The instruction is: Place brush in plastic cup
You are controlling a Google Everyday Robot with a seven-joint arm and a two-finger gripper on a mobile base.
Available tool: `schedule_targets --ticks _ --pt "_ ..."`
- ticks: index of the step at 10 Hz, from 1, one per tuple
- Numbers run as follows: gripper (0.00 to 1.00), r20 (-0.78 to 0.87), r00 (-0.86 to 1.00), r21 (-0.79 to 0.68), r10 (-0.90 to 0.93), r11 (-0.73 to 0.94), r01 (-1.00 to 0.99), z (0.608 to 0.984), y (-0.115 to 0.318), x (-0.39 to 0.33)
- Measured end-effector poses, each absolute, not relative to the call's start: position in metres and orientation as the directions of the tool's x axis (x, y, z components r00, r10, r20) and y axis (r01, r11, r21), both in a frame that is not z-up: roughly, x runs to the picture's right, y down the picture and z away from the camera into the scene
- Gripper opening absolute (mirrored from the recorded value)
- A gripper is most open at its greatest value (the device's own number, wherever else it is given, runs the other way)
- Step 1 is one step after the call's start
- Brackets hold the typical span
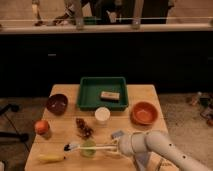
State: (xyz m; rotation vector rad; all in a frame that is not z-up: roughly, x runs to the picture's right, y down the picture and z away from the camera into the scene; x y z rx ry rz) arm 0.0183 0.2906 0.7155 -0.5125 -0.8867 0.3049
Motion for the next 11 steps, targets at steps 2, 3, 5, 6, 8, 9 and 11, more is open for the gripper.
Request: schedule_targets --ticks 2,3,5,6,8,9,11 --pt "0.03 0.656 0.601 -0.543 0.457 0.838 -0.044 0.7154 0.2907 0.0185" --pt "0.03 0.656 0.601 -0.543 0.457 0.838 -0.044 0.7155 0.2906 0.0185" --pt "0.01 0.656 0.601 -0.543 0.457 0.838 -0.044 0.7155 0.2906 0.0185" --pt "0.08 0.656 0.601 -0.543 0.457 0.838 -0.044 0.7155 0.2906 0.0185" --pt "0.29 0.656 0.601 -0.543 0.457 0.838 -0.044 0.7154 0.2907 0.0185" --pt "0.38 0.656 0.600 -0.543 0.457 0.838 -0.044 0.7155 0.2907 0.0184" --pt "0.59 0.656 0.599 -0.544 0.458 0.838 -0.045 0.7156 0.2909 0.0181"
